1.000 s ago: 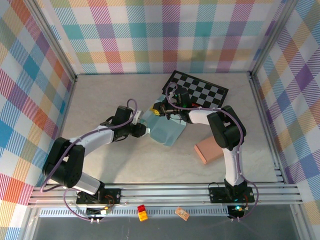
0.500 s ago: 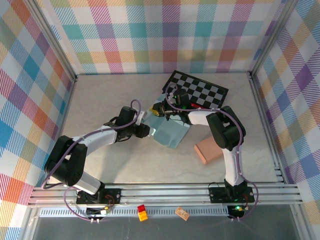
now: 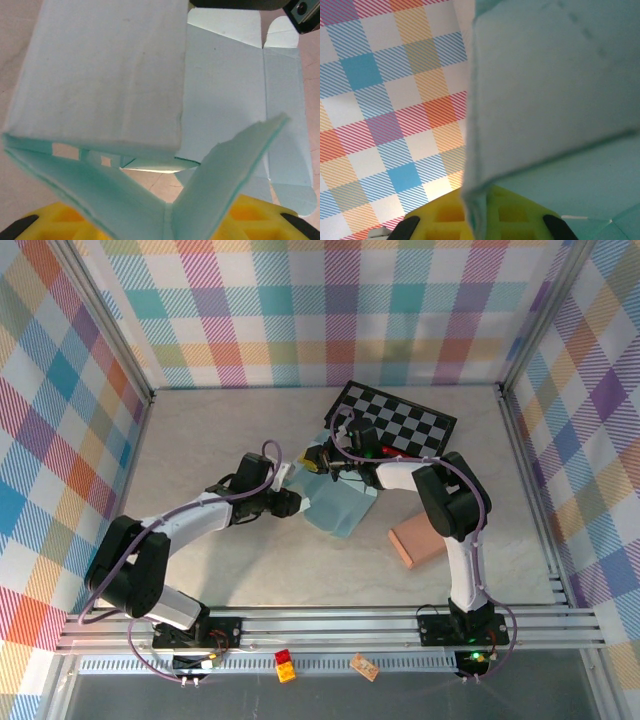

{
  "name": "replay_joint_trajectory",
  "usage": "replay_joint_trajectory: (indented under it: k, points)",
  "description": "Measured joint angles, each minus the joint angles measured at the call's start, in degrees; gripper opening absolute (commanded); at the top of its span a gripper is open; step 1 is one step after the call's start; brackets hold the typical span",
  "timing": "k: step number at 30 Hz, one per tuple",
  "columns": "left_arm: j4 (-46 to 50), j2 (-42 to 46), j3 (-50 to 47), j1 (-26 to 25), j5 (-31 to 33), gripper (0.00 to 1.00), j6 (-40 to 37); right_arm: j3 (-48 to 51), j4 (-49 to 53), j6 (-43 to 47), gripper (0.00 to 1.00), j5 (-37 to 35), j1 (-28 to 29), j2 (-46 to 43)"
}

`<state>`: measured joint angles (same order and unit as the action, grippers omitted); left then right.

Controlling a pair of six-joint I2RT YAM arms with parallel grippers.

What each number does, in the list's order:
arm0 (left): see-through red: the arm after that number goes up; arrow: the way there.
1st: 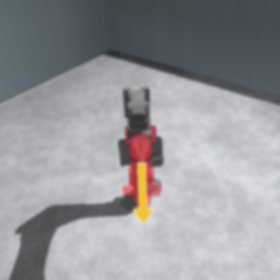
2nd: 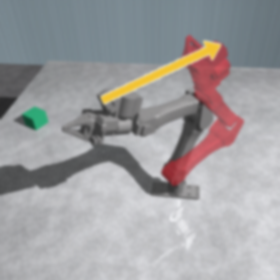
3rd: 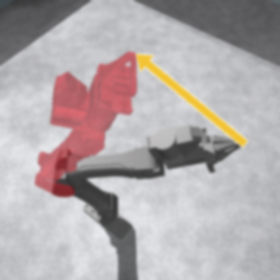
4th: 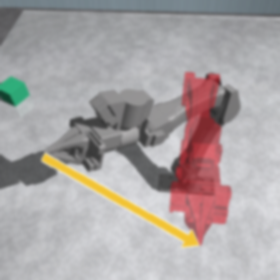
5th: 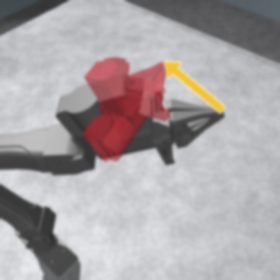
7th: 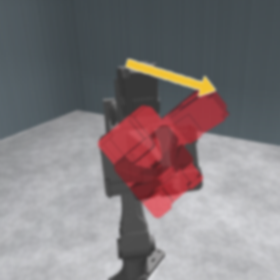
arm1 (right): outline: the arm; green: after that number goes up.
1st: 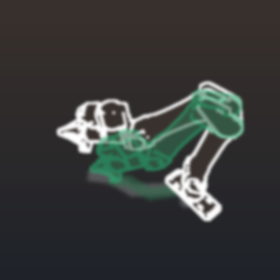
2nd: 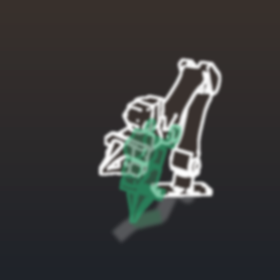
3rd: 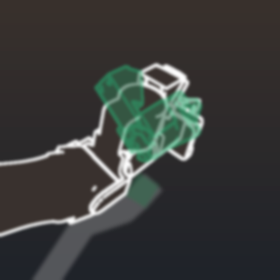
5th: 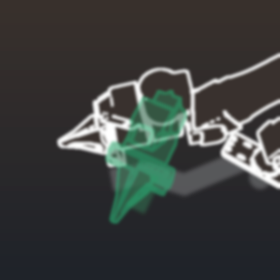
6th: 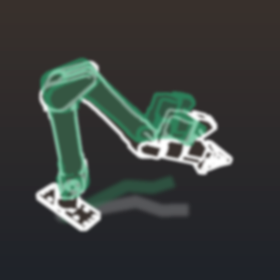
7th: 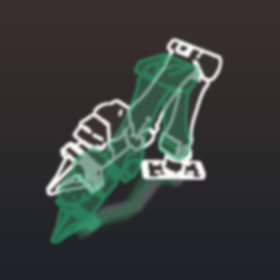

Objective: Fold the paper box

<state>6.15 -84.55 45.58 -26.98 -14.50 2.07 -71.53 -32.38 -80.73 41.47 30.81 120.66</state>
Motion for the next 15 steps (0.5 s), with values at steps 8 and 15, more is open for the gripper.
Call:
replay_joint_trajectory:
  k: [8, 15]
  points:
    - [1.70, 0.02, 0.00, -0.28, -1.53, 0.42, -0.13, 5.44, -5.03, 0.20, 0.00, 0.07, -0.04, -1.68]
    - [1.77, -0.33, 0.00, -2.29, -1.11, 0.42, 0.52, 9.40, -11.15, -0.07, 0.00, -1.57, -0.04, -2.32]
